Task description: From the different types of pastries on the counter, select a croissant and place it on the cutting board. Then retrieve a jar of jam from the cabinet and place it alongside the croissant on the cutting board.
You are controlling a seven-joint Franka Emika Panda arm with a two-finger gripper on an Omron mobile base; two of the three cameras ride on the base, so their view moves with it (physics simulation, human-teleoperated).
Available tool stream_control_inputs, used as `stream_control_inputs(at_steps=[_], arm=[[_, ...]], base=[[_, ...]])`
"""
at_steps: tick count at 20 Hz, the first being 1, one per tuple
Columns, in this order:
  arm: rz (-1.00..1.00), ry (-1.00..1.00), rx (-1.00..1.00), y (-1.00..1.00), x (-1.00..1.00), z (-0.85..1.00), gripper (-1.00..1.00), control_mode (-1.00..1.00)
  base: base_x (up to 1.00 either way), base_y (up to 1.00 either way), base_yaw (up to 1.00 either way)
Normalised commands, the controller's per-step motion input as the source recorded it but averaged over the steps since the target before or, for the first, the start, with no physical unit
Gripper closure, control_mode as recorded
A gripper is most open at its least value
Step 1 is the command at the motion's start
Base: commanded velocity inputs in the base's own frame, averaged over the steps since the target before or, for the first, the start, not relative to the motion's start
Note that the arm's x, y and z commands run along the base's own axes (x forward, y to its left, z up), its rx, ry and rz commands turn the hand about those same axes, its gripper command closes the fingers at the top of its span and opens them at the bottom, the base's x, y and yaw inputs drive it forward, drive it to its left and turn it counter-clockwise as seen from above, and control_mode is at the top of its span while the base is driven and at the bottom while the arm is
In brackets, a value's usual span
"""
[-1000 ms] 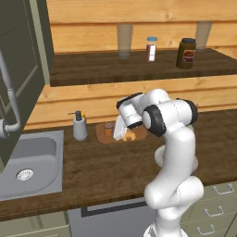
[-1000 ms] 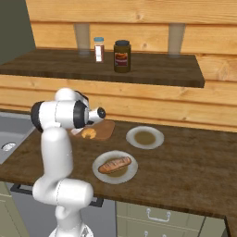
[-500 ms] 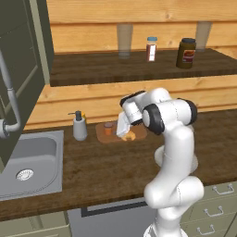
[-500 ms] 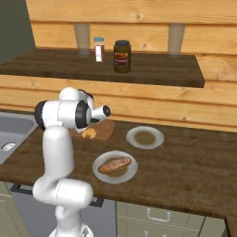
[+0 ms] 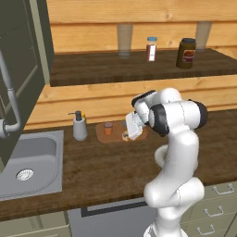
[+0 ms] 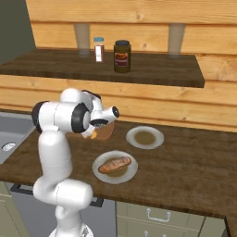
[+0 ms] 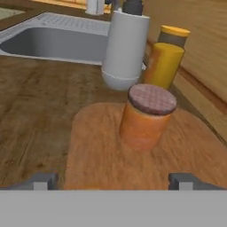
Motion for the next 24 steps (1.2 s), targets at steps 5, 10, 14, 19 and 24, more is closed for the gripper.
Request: stream_control_inputs(at_steps=[5,10,14,19,24], arm=[[0.01,-0.11,0.00,-0.20,-0.97,0.58,-1.00,-1.00],[0.00,-0.13,0.00,-0.01,-0.66,0.71,-1.00,-1.00],[0.00,-0.18,0.00,-0.03,-0.82,0.87,-1.00,-1.00],[0.02,-0.16,-0.01,-0.10,-0.96,0.47,-1.00,-1.00],[0.05,-0.29,-0.24,-0.28,-0.80,0.07,-1.00,-1.00]], base=[[0.00,0.00,0.00],[0.00,0.00,0.00],[0.00,0.00,0.00],[0.00,0.00,0.00],[0.00,0.00,0.00]])
